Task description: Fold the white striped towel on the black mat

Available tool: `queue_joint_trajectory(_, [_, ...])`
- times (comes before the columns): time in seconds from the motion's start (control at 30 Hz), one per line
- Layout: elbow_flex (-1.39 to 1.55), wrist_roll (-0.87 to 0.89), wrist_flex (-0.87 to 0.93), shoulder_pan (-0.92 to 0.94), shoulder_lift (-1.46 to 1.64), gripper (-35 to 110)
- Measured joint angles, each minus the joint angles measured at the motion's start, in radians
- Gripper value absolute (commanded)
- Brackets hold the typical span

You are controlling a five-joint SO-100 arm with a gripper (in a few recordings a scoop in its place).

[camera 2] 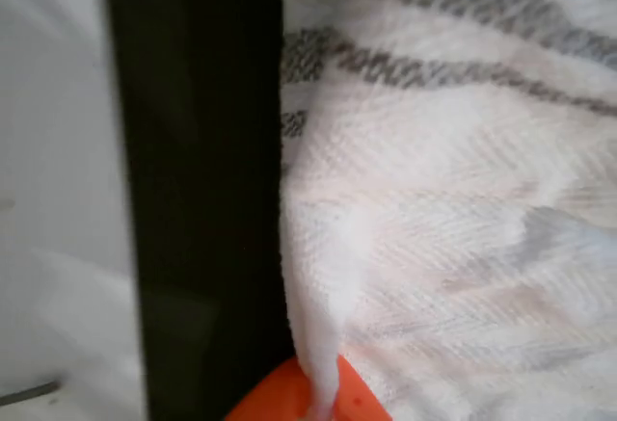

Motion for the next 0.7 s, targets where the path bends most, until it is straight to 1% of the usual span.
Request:
queue_joint_trajectory(0.3, [-0.147,0.054,0.037,-0.103,0.002,0])
queue_joint_trajectory(0.47, [-0.213,0.06,0.101,-0.132,0.029,0])
queue_joint_trajectory(0.57, [-0.201,0.046,0.126,-0.098,0.101,0])
queue_joint_trajectory(0.7, [-0.141,-0.015,0.218,-0.023,0.245,0])
